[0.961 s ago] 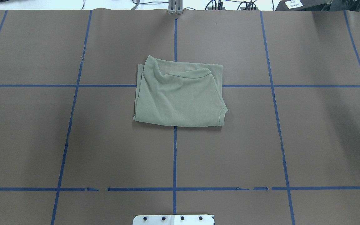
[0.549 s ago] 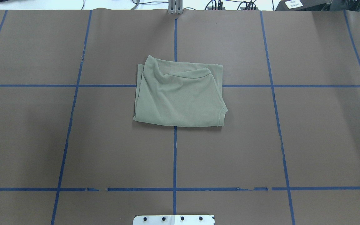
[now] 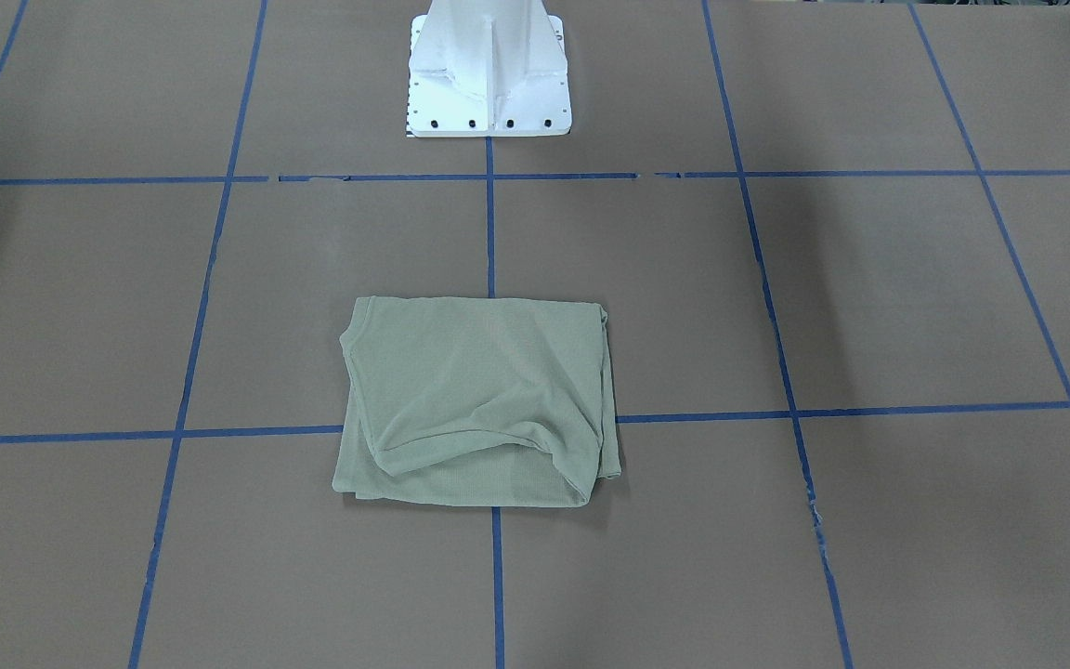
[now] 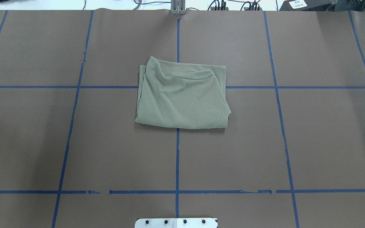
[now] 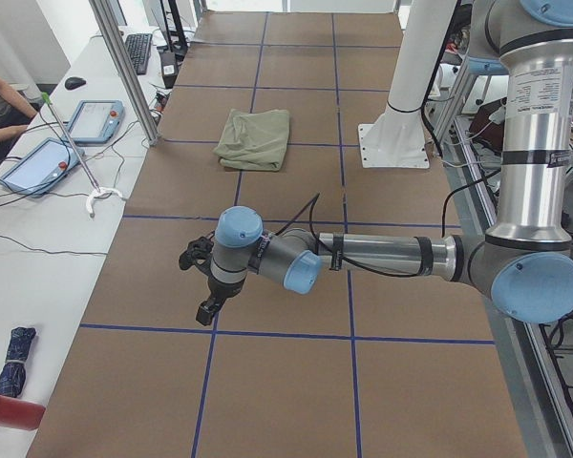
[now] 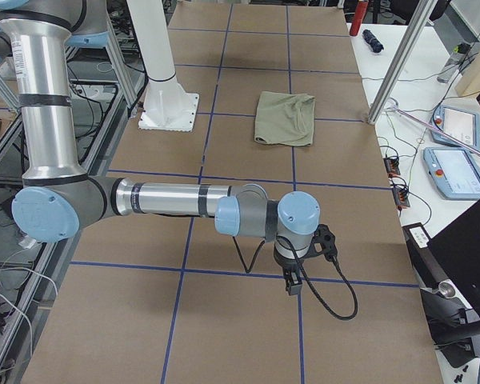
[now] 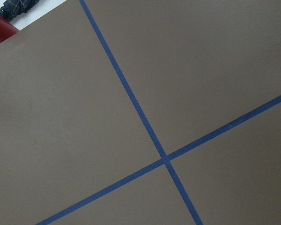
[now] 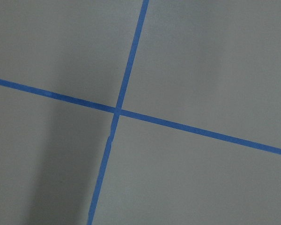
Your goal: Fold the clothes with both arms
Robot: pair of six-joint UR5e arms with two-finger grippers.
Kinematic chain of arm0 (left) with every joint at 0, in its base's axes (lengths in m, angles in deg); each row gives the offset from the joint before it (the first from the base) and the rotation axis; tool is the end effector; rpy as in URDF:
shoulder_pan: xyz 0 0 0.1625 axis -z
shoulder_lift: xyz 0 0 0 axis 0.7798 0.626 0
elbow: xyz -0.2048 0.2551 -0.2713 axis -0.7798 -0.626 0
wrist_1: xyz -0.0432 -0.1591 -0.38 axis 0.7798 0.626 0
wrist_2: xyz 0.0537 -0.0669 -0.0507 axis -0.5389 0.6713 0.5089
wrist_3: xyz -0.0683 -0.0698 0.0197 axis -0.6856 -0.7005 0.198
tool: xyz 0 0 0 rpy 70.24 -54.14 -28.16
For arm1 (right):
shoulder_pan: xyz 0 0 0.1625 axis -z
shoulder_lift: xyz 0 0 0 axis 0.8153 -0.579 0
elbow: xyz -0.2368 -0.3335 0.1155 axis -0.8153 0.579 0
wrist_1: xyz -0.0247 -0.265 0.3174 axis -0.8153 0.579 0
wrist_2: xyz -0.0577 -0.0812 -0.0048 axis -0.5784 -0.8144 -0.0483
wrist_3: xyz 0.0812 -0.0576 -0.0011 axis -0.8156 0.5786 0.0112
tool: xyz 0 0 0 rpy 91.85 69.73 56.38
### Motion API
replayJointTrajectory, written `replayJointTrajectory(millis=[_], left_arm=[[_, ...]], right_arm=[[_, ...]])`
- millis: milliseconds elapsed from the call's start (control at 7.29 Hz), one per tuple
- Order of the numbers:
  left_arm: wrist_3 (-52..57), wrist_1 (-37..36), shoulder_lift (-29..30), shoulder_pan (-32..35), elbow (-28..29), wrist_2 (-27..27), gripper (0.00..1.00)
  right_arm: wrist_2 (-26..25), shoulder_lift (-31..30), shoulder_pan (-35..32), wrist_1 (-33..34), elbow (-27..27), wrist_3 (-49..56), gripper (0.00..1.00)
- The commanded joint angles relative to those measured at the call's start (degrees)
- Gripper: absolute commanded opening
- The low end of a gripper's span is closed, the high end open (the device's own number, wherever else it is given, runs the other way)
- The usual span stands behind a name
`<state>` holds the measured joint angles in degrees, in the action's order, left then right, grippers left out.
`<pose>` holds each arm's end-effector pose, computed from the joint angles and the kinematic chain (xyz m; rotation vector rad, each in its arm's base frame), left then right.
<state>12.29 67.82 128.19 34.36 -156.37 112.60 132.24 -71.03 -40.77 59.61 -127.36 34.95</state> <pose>-0.0360 -0.5087 0.6212 0.4158 0.6036 0.3546 0.1152 -0.5061 0.6465 0.1357 -0.7146 -0.1981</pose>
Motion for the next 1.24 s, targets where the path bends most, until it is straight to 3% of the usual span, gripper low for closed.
replayJointTrajectory(millis=[0,412,549,824,1098], left_arm=[[-0.29,-5.9,0.34,0.7,-0.22,-0.04,1.0],[-0.3,-23.39,1.22,0.7,-6.17,1.88,1.0],[-0.29,-25.7,0.78,0.7,-6.72,5.72,1.0],[-0.29,-25.81,0.6,0.7,-6.72,6.29,1.0],[-0.29,-25.73,0.87,0.61,-6.72,5.85,1.0]], right_arm=[[-0.11,-1.44,-0.06,0.18,-1.17,-1.96,1.0],[0.15,-1.79,-0.15,1.92,-3.28,-6.72,1.0],[0.76,-1.88,-0.15,4.11,-4.41,-7.59,1.0],[3.04,-3.28,-0.15,8.86,-8.19,-12.14,1.0],[2.61,-5.38,0.2,8.44,-8.64,-13.32,1.0]])
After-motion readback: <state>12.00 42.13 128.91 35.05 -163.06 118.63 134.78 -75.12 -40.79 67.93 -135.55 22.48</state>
